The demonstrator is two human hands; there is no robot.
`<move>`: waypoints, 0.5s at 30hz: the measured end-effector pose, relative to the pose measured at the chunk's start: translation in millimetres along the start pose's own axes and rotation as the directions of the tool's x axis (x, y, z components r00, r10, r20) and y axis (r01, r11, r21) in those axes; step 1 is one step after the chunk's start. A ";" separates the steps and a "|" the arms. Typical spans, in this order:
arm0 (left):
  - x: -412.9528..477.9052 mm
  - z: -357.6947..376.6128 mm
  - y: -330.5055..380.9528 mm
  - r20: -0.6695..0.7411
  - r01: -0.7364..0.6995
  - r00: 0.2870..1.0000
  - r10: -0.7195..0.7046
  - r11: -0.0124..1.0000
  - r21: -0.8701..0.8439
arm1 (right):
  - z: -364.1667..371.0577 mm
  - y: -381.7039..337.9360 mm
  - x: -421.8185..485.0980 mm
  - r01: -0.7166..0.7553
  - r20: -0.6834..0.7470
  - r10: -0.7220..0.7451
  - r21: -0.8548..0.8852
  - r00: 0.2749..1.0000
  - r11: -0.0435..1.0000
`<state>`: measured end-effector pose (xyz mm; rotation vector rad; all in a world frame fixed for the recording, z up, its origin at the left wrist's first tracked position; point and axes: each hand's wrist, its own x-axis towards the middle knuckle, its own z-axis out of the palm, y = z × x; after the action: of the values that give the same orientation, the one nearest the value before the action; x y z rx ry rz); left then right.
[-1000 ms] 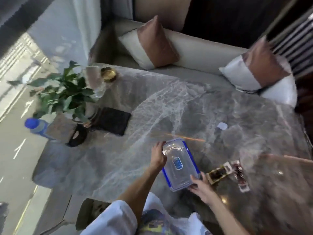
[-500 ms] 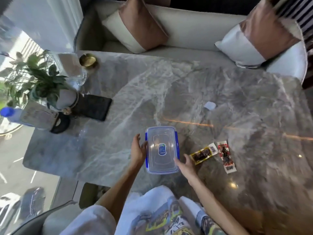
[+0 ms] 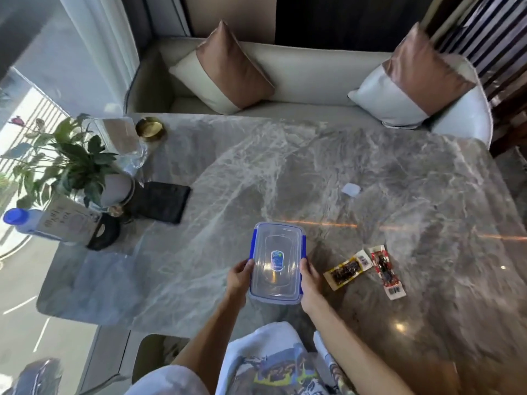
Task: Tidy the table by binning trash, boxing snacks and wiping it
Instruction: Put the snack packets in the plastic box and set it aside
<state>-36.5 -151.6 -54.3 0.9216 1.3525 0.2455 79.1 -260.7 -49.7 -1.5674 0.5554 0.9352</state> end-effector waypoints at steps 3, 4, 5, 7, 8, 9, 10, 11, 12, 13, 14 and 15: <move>-1.0 3.4 -4.2 -0.092 -0.013 0.996 0.011 1.000 -0.017 | 4.7 2.7 3.9 0.027 -0.046 -0.025 0.044 0.999 0.999; -3.1 5.4 -5.9 -0.128 -0.014 0.992 0.010 1.000 -0.028 | 6.0 3.2 4.7 0.034 -0.064 -0.032 0.033 0.997 0.999; -4.9 7.6 -7.0 -0.159 -0.018 0.987 0.011 0.999 -0.042 | 7.7 3.1 5.6 0.037 -0.077 -0.036 0.014 0.996 0.999; -7.0 12.0 -7.5 -0.210 -0.037 0.977 0.026 0.998 -0.048 | 10.4 0.7 6.6 0.051 -0.096 -0.054 -0.040 0.994 0.998; -7.1 13.6 -6.9 -0.235 -0.045 0.971 0.035 0.998 -0.038 | 10.2 -0.9 8.1 0.055 -0.101 -0.063 -0.080 0.993 0.995; -6.9 14.5 -5.9 -0.262 -0.045 0.964 0.036 0.999 -0.027 | 9.5 -2.7 10.3 0.055 -0.105 -0.068 -0.122 0.992 0.991; -6.4 14.4 -4.5 -0.290 -0.036 0.957 0.031 0.999 -0.014 | 7.8 -3.8 12.9 0.049 -0.110 -0.067 -0.161 0.992 0.986; -5.3 13.3 -4.5 -0.317 -0.027 0.948 0.028 1.000 0.008 | 5.5 -3.5 15.2 0.039 -0.113 -0.062 -0.195 0.992 0.980; -4.0 11.7 -5.6 -0.338 -0.020 0.941 0.031 0.999 0.037 | 3.4 -2.4 17.2 0.028 -0.111 -0.054 -0.222 0.992 0.975; -2.9 10.3 -7.5 -0.355 -0.013 0.934 0.035 0.998 0.064 | 2.3 -1.5 18.8 0.022 -0.105 -0.049 -0.243 0.993 0.970; -2.9 8.9 -10.1 -0.367 -0.004 0.930 0.030 0.997 0.072 | 1.6 -0.7 19.7 0.022 -0.096 -0.048 -0.260 0.994 0.965; -3.3 7.1 -13.0 -0.374 0.003 0.927 0.022 0.998 0.065 | 1.6 -0.8 20.8 0.029 -0.082 -0.053 -0.271 0.995 0.962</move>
<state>-35.4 -165.1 -61.2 0.9670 1.7173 0.4037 91.1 -256.0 -66.1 -1.8657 0.4692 0.9433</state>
